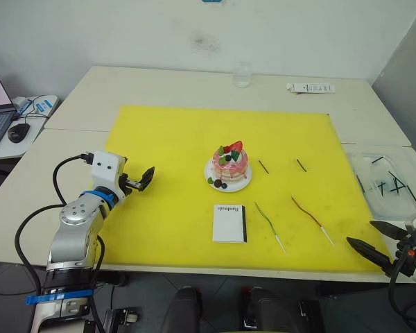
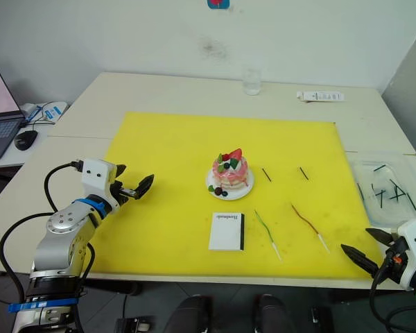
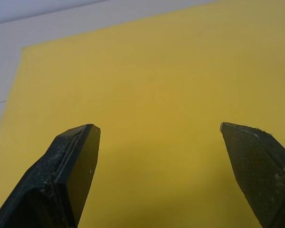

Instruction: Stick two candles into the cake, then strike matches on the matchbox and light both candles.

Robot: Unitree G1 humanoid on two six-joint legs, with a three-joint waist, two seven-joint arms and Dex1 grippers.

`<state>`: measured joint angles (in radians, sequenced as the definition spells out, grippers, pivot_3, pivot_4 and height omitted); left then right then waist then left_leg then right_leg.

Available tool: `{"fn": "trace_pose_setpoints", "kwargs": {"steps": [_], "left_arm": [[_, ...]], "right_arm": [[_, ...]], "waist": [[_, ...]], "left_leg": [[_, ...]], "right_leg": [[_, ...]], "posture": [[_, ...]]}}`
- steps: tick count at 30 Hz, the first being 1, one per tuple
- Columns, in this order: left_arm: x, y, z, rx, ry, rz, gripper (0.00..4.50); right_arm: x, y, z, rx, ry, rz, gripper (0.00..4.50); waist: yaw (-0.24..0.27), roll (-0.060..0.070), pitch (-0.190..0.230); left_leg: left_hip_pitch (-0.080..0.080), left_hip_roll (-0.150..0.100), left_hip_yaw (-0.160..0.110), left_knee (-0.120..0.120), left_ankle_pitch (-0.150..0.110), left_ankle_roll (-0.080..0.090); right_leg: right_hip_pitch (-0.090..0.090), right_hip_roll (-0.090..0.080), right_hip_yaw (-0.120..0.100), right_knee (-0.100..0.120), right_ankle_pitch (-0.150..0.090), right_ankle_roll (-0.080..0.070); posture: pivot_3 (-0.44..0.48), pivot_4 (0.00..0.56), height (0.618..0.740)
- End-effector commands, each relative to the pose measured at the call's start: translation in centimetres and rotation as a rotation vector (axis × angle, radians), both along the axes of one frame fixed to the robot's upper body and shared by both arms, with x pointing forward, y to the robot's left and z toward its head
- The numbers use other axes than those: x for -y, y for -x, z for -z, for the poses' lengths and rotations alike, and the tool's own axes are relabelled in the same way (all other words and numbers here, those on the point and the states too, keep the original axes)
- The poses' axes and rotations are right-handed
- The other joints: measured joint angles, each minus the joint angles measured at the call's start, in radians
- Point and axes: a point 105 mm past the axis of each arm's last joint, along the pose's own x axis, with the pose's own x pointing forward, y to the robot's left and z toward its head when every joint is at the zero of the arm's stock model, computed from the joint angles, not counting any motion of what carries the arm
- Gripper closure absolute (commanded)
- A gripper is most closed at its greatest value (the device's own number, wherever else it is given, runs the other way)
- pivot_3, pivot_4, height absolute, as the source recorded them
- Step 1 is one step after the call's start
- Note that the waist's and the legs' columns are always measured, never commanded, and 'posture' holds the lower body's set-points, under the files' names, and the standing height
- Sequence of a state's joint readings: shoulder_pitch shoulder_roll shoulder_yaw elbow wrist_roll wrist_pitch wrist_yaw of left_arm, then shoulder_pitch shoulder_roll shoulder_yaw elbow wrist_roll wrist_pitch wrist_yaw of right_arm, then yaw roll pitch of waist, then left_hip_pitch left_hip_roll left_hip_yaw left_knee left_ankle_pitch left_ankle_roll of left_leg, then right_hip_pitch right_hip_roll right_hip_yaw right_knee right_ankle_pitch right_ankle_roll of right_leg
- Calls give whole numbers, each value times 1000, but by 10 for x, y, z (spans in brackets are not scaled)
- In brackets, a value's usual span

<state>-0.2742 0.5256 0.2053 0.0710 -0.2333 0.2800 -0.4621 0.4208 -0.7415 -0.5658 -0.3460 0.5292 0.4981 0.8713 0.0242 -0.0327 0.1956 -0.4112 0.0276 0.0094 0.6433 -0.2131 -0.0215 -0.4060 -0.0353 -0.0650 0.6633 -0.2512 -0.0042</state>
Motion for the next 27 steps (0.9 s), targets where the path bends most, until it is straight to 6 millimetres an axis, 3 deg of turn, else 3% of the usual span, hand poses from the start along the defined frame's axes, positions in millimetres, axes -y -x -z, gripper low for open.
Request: {"fn": "trace_pose_setpoints", "kwargs": {"steps": [1, 22, 27], "left_arm": [[-3, 1, -14, 50, -23, -10, 11], [6, 7, -20, 63, 68, 58, 11], [30, 15, -33, 59, 98, 222, 11]], "right_arm": [[-1, -2, -6, 23, 16, -19, 0], [-12, -8, -15, 33, -11, -57, 0], [-30, -13, -24, 32, -21, -117, 0]], "waist": [[0, 0, 0], [0, 0, 0], [-1, 0, 0]], "left_leg": [[0, 0, 0, 0, 0, 0], [0, 0, 0, 1, 0, 0], [0, 0, 1, 1, 0, 0]], "right_leg": [[0, 0, 0, 0, 0, 0], [0, 0, 1, 0, 2, 0], [0, 0, 1, 0, 2, 0]], "posture": [[0, 150, 740], [0, 150, 740], [0, 150, 740]]}}
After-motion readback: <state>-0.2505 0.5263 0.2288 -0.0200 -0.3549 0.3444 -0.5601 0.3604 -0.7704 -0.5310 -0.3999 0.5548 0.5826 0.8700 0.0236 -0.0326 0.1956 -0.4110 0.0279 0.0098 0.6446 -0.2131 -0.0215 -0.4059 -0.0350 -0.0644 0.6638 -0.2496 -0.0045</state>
